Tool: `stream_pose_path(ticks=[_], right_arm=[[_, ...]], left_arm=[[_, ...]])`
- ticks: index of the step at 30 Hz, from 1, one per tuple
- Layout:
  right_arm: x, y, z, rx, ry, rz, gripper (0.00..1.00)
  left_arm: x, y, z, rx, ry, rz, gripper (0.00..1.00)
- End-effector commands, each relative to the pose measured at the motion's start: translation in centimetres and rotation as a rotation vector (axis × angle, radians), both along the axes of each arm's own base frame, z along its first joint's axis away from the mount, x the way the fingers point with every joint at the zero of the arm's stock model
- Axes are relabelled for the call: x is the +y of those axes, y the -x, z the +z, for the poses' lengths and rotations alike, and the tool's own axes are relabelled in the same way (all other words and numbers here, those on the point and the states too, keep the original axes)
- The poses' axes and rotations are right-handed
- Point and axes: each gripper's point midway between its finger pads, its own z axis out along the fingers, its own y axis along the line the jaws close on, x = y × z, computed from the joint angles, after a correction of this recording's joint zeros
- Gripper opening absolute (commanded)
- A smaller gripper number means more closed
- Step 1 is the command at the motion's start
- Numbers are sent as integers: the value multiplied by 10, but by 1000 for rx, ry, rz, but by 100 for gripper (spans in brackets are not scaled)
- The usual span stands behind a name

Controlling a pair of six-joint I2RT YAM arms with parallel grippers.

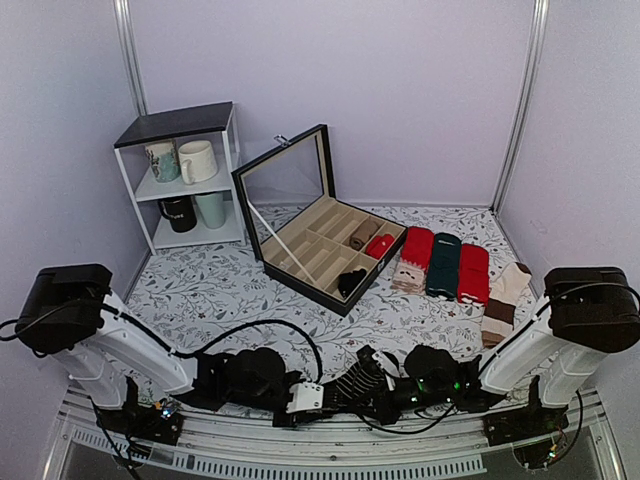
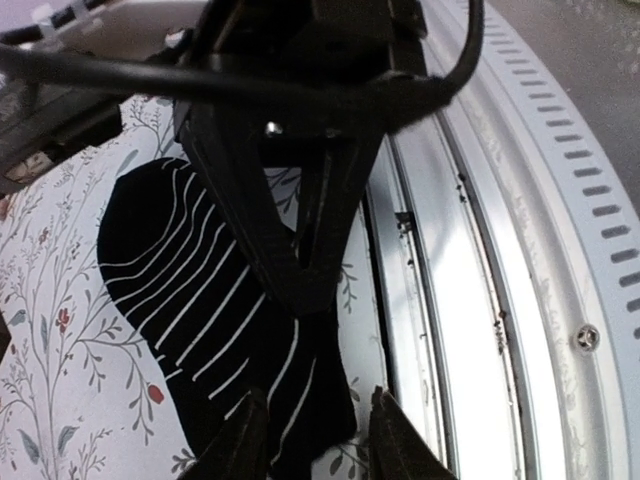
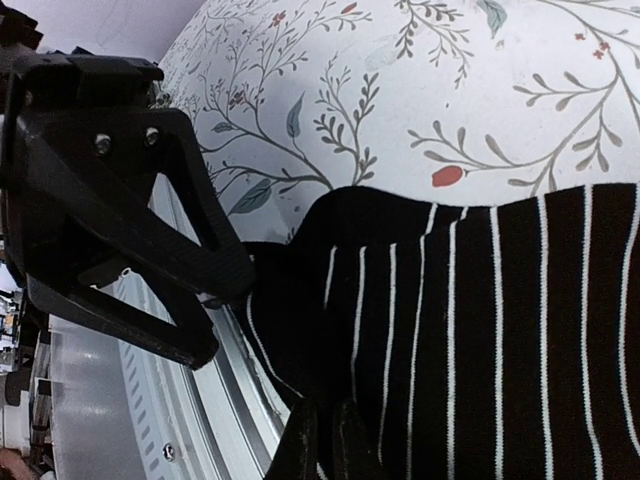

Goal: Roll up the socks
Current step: Roll the sock at the corner of the board.

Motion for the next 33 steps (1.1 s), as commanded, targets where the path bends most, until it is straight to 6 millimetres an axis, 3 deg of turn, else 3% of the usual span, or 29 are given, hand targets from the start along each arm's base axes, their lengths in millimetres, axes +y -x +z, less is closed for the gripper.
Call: stream_pose_path(ticks=[1,11,12,15,17,20,21,27,30,33], right_arm=[[-82,29,-86,155,411,19,1],[-80,30,-85,154,407,34,1],[-80,30,-85,150,404,36,1],[-78,27,-80,135,391,30,2],[-74,23,-73,115,366,21,4],[-71,10,-53,47,305,-27,20],[-69,1,-36,0,256,-67,26],[-87,-31,37,-188,20,-241,37],[-99,-40,56,-243,-22,-298,42],[-108,-46,63,-271,-20,-342,44]], left_arm=[[-5,7,-10,7,-29,-21,34],[-5,-6,-27,-10,-92,52,29],[-5,-6,-28,-10,-98,52,25],[-4,-6,-33,5,-125,57,0],[-3,-6,-34,24,-136,68,0],[0,-8,-34,71,-150,108,0],[1,-9,-35,88,-161,129,0],[12,-18,-44,199,-255,295,0],[13,-21,-43,256,-255,371,0],[11,-21,-39,309,-223,419,0]])
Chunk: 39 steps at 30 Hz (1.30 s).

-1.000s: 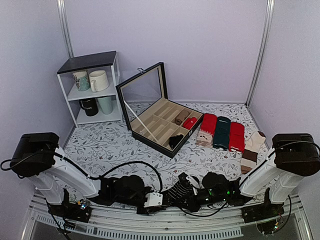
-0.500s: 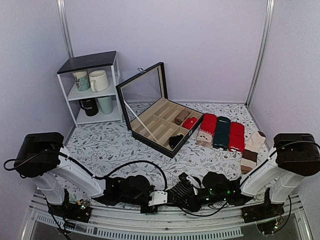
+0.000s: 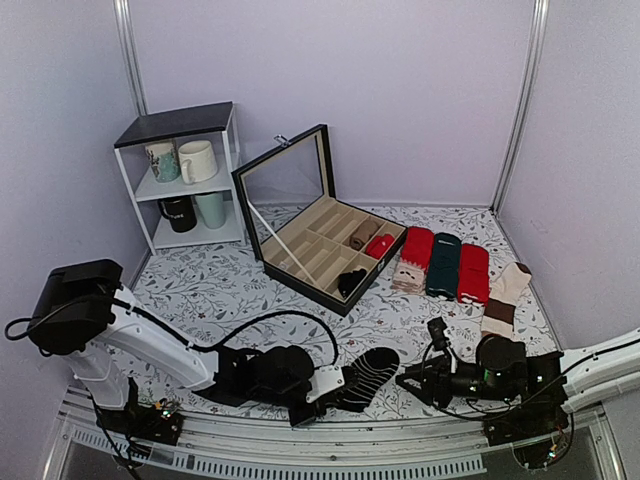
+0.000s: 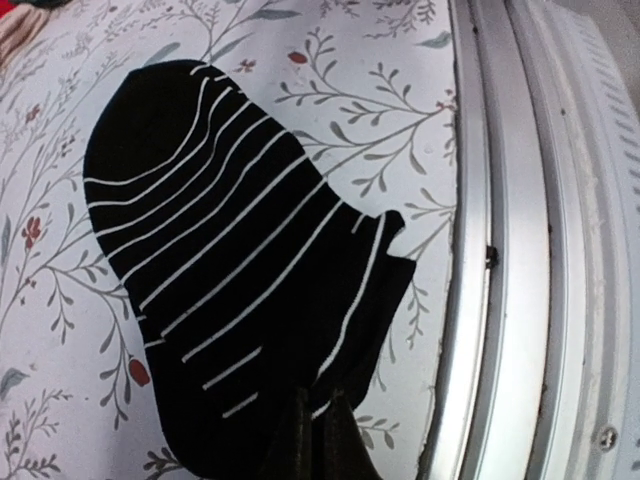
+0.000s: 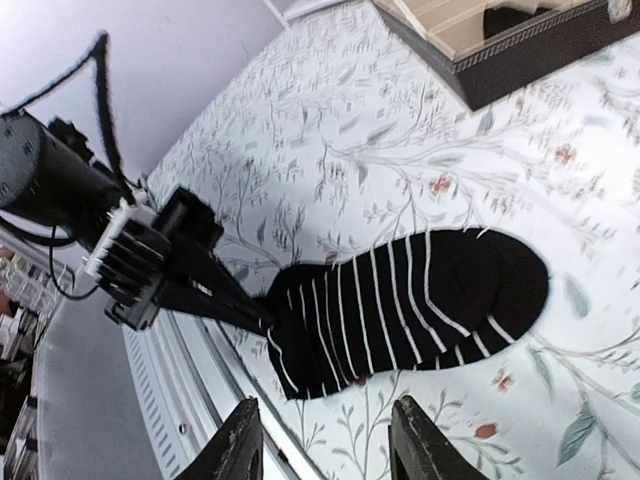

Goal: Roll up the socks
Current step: Roll the sock at the corner of the board.

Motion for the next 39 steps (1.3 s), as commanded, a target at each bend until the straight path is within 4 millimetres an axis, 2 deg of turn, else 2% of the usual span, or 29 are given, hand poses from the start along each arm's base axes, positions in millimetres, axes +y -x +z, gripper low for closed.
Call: stream_pose_path(ticks=[1,4,9,18,23,28,32,39], right_arm=[[-26,-19,-9,-57,90,-132,46],[-29,-25,-12,-37,102,-182,47],[-24,-32,-25,23,163,-230,47],[17,-38,-27,42,187,-163,48],[26,-53,-35,98,149,-158,48],[47,-59,-28,57,97,-80,48],[56,-49,-20,-17,62,27,45],[41,-6,-17,-149,-15,164,45]], left_arm=[[23,-3,-18,105,-79,149,0],[20,-1,-20,128,-76,162,0],[19,-4,-22,149,-77,207,0],[13,0,-32,247,-70,283,0],[16,6,-39,249,-97,268,0],[19,7,-41,250,-115,260,0],[18,10,-45,262,-145,247,0],[20,15,-50,298,-181,237,0]])
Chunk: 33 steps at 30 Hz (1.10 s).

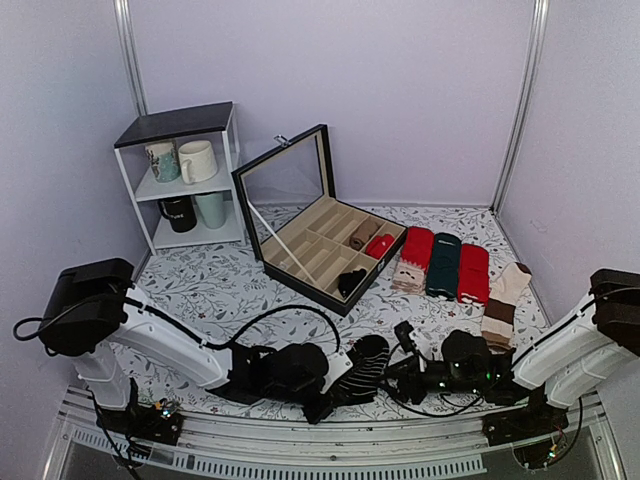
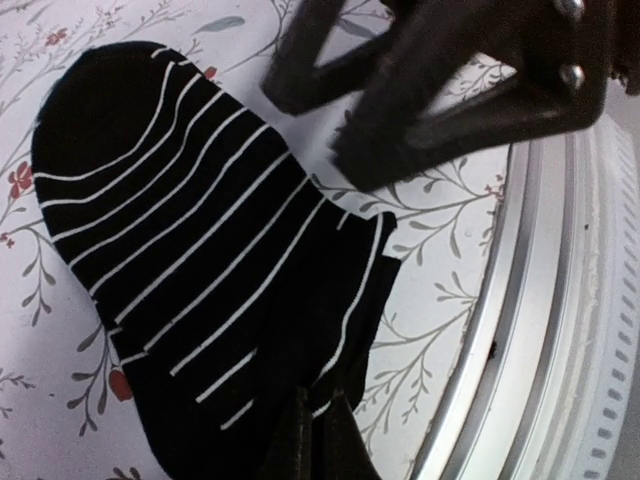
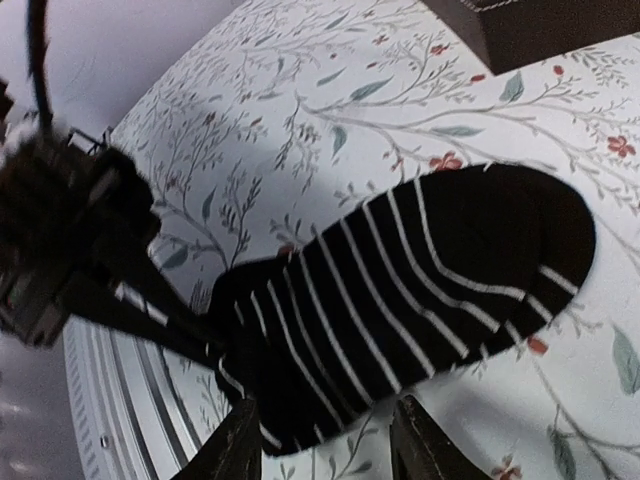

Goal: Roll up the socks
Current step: Roll the sock at the corner of the board.

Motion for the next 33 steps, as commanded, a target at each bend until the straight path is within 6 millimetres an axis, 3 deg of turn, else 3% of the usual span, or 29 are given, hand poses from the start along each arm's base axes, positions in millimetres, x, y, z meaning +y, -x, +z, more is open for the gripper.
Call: stream_pose_path(ticks=[1,4,11,18,25,33], right_arm=[[3,33,20,-135,-91,142,45],[8,48,23,-190,-97,208,46],[18,63,34,-411,-82,283,49],[29,64,9,-476,57,367,49],[20,56,-11,-474,144,343,49],[19,59,-39,-407,217,364,42]], left_arm=[[38,19,-50,93,-210,-36,0],[37,22,-54,114,-218,-44,0],[37,25,-60,132,-244,-55,0],[39,25,-63,142,-252,-56,0],[42,23,-64,143,-256,-52,0],[42,22,-64,140,-256,-50,0]])
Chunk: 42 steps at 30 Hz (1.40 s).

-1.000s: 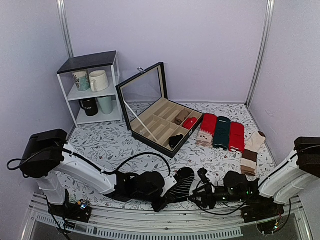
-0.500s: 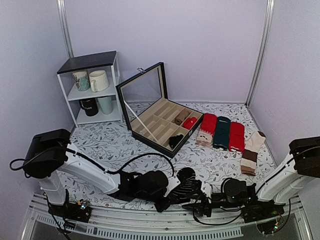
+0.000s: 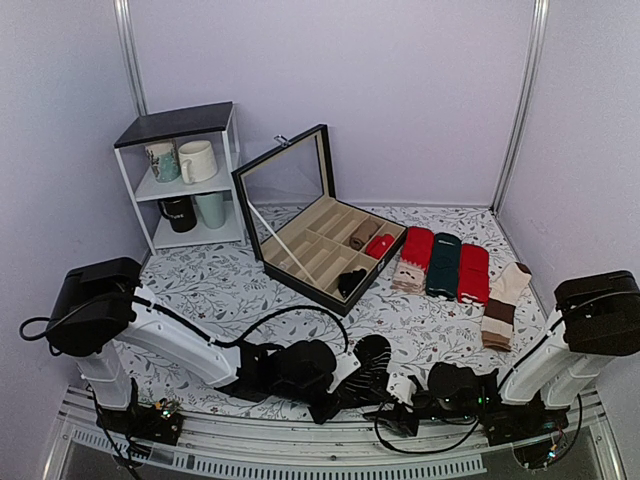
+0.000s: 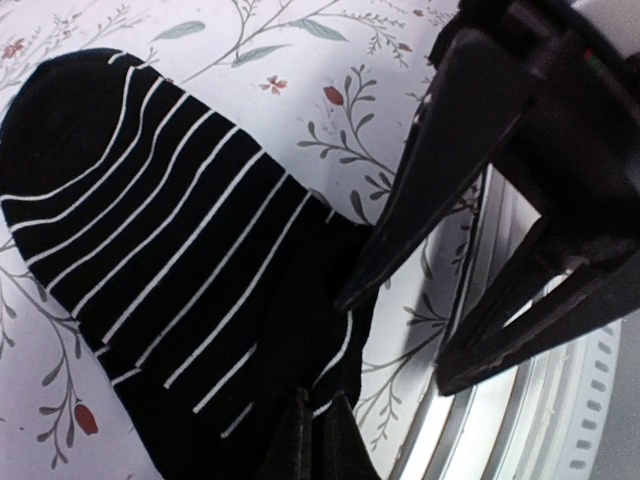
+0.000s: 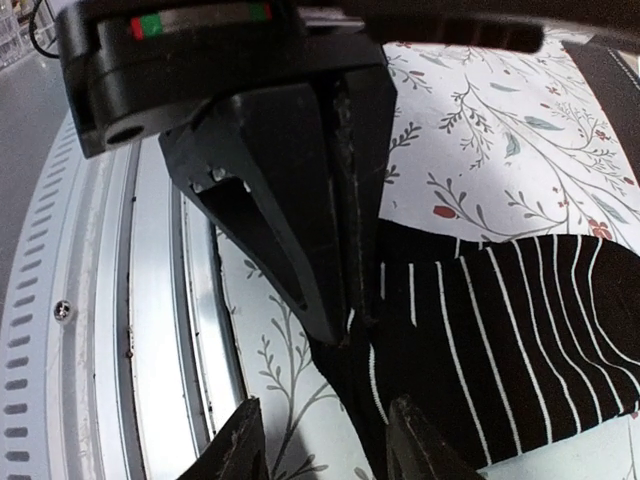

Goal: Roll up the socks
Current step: Roll the sock at the corner of the board.

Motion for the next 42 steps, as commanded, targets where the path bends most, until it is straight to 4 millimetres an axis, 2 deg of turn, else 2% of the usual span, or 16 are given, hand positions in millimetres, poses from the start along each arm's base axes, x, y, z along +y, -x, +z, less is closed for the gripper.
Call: stream_pose_path(ticks=[1,5,9,12,15,17,19,21,24,28,32,34,37,42], right_arm=[[0,-1,-19,20,62,-23,41],[-6,-8,-32,36,105,-79,36],[-17,-13,-44,69,138,-143,25],[-24,-12,-50,116,146,-180,11],[-32,-8,-56,165,158,-198,4],[-34,-3,-59,210,157,-195,3],[-34,2,-59,265,150,-195,2],[-35,7,-62,331,153,-190,2],[-39,12,-66,489,159,-203,2],[-43,16,-72,668,194,-248,2],[-49,22,-77,782,222,-289,2],[-51,24,-77,847,221,-309,2],[-54,25,-77,928,221,-347,2],[-54,24,-77,1002,222,-372,2]], left_arm=[[55,16,-63,84,-261,-16,0],[54,17,-62,85,-253,-21,0],[51,17,-61,75,-244,-38,0],[49,17,-57,65,-232,-48,0],[48,14,-53,42,-220,-47,0],[48,6,-45,-11,-205,-35,8],[48,-2,-31,-82,-174,-25,11],[46,-13,-11,-175,-128,-17,17],[42,-20,21,-317,-49,-44,19],[40,-12,50,-456,60,-139,24],[43,3,59,-503,129,-218,28],[44,15,63,-531,177,-277,33],[44,34,61,-581,216,-391,37],[38,41,43,-617,174,-439,39]])
